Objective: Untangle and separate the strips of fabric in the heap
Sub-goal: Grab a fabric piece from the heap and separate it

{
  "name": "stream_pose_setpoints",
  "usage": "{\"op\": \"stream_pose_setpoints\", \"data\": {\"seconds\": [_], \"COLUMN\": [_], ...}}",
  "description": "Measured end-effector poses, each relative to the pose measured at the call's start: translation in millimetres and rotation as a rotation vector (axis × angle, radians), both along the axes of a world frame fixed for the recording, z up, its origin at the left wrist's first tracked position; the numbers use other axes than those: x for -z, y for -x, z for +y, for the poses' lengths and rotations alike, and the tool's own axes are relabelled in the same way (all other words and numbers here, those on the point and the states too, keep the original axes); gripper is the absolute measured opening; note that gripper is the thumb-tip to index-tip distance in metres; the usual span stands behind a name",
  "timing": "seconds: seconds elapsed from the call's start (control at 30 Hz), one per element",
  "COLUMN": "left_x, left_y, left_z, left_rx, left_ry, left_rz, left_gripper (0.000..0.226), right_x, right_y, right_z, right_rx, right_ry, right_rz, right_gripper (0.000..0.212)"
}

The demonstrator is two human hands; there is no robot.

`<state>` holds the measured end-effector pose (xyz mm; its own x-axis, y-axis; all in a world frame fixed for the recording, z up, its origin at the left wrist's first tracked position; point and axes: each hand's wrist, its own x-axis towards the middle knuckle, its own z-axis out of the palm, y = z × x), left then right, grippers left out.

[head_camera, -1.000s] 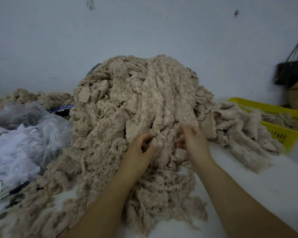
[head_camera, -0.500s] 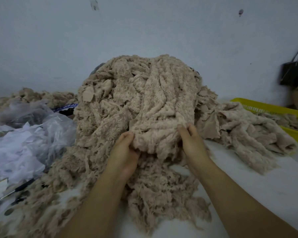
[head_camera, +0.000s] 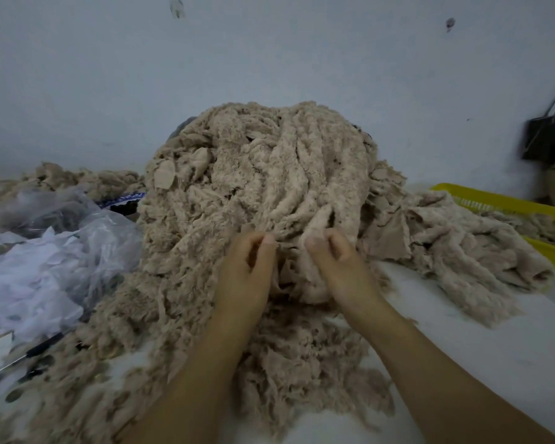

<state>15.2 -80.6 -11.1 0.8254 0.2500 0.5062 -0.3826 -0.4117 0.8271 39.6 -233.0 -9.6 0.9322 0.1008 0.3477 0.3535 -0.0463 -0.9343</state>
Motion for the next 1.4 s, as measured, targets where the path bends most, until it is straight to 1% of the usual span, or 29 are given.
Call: {"op": "stream_pose_setpoints", "data": {"seconds": [0.03, 0.1, 0.13, 0.17, 0.2, 0.23, 0.3, 0.33, 0.37, 0.4, 0.47, 0.53, 0.6, 0.67, 0.7, 0.77, 0.83, 0.9, 1.0, 1.03, 1.1, 1.17, 1.2, 1.27, 1.33, 1.37, 1.4], "left_x": [-3, -5, -5, -5, -7, -8, -7, -7, -6, -5, -4, -3, -1, 1, 1, -1, -6, -8, -11, -10, -8, -8, -8, -5, 4, 5, 6], "left_y": [3, 5, 3, 0, -2, -4, -6, -6, -9, -11, -11, -8, 0, 6, 8, 12, 16, 19, 23, 24, 25, 23, 21, 12, 1, -1, -2], "left_z": [-6, -10, -9, -5, -1, 2, 6, 6, 7, 6, 2, -3, -9, -15, -18, -20, -19, -19, -20, -20, -19, -17, -18, -18, -16, -16, -16], "left_rx": [0.136, 0.400, 0.488, 0.534, 0.555, 0.572, 0.602, 0.608, 0.590, 0.550, 0.439, 0.385, 0.395, 0.471, 0.537, 0.674, 0.763, 0.831, 0.936, 0.967, 1.025, 1.043, 0.990, 0.759, 0.569, 0.525, 0.496], "left_ry": [0.076, 0.324, 0.443, 0.547, 0.658, 0.772, 1.012, 1.101, 1.144, 1.129, 0.975, 0.718, 0.378, 0.072, -0.045, -0.189, -0.260, -0.272, -0.226, -0.207, -0.101, 0.087, 0.173, 0.264, 0.350, 0.358, 0.336], "left_rz": [0.123, 0.398, 0.485, 0.528, 0.546, 0.558, 0.582, 0.570, 0.542, 0.504, 0.431, 0.356, 0.284, 0.274, 0.286, 0.316, 0.351, 0.369, 0.422, 0.454, 0.518, 0.574, 0.587, 0.614, 0.650, 0.637, 0.604], "left_gripper": [0.027, 0.029, 0.036, 0.041, 0.041, 0.037, 0.025, 0.020, 0.016, 0.016, 0.024, 0.029, 0.030, 0.027, 0.025, 0.023, 0.023, 0.024, 0.021, 0.021, 0.021, 0.022, 0.022, 0.020, 0.040, 0.044, 0.041], "right_x": [0, 3, 4, 5, 6, 8, 9, 10, 11, 12, 13, 11, 9, 9, 7, 4, 6, 9, 10, 10, 12, 12, 10, 5, 1, -1, -2], "right_y": [3, 6, 9, 12, 14, 15, 19, 19, 19, 19, 13, 7, 3, -5, -6, -10, -18, -26, -29, -28, -29, -27, -26, -22, -14, -8, -3], "right_z": [2, 6, 9, 12, 15, 18, 22, 22, 21, 19, 13, 9, 7, 5, 4, -2, -9, -13, -16, -17, -19, -17, -16, -13, -10, -5, 0], "right_rx": [-0.041, -0.174, -0.232, -0.269, -0.294, -0.322, -0.380, -0.385, -0.362, -0.308, -0.159, -0.019, -0.011, -0.035, -0.024, 0.030, 0.092, 0.162, 0.212, 0.224, 0.260, 0.280, 0.278, 0.314, 0.356, 0.339, 0.303], "right_ry": [0.099, 0.236, 0.310, 0.384, 0.436, 0.462, 0.460, 0.436, 0.411, 0.392, 0.344, 0.280, 0.185, 0.091, 0.032, -0.094, -0.184, -0.230, -0.247, -0.258, -0.201, -0.082, -0.038, 0.049, 0.161, 0.220, 0.275], "right_rz": [-0.058, -0.112, -0.125, -0.141, -0.153, -0.163, -0.130, -0.093, -0.061, -0.038, 0.017, 0.066, 0.124, 0.228, 0.292, 0.424, 0.536, 0.600, 0.660, 0.655, 0.557, 0.457, 0.428, 0.364, 0.248, 0.198, 0.159], "right_gripper": [0.022, 0.025, 0.023, 0.020, 0.017, 0.020, 0.038, 0.046, 0.051, 0.053, 0.055, 0.049, 0.039, 0.036, 0.035, 0.031, 0.034, 0.036, 0.037, 0.041, 0.051, 0.065, 0.072, 0.081, 0.081, 0.079, 0.080]}}
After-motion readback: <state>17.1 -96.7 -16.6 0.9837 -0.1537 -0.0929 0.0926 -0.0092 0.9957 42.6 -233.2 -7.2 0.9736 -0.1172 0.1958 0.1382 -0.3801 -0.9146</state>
